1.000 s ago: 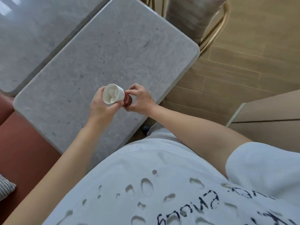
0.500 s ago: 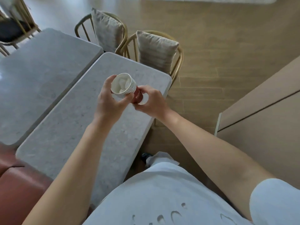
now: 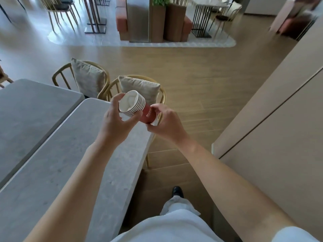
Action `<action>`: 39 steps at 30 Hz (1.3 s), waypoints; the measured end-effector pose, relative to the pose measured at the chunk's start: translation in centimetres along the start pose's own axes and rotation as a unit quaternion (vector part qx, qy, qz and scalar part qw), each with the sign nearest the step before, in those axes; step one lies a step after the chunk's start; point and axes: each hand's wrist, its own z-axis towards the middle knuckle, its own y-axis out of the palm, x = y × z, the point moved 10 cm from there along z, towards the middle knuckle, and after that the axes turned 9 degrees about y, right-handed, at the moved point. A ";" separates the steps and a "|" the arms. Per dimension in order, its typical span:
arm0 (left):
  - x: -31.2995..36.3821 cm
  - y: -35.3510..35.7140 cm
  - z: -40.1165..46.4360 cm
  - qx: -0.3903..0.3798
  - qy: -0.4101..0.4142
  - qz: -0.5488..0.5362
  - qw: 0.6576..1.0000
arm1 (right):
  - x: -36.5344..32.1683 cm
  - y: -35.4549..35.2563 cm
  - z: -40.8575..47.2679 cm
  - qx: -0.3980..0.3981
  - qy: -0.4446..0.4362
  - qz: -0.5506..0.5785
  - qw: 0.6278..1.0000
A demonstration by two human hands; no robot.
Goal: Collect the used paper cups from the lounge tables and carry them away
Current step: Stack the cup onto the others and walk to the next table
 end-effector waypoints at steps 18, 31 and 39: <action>8.9 24.4 20.6 -0.054 0.064 0.034 0.996 | 19.1 -18.9 14.9 0.086 0.052 0.012 0.995; 12.1 37.3 28.9 -0.082 0.087 0.031 0.992 | 30.4 -26.6 20.7 0.114 0.095 0.017 0.989; 11.5 43.1 34.4 -0.081 0.084 -0.028 0.993 | 35.3 -28.9 24.4 0.126 0.127 0.007 0.984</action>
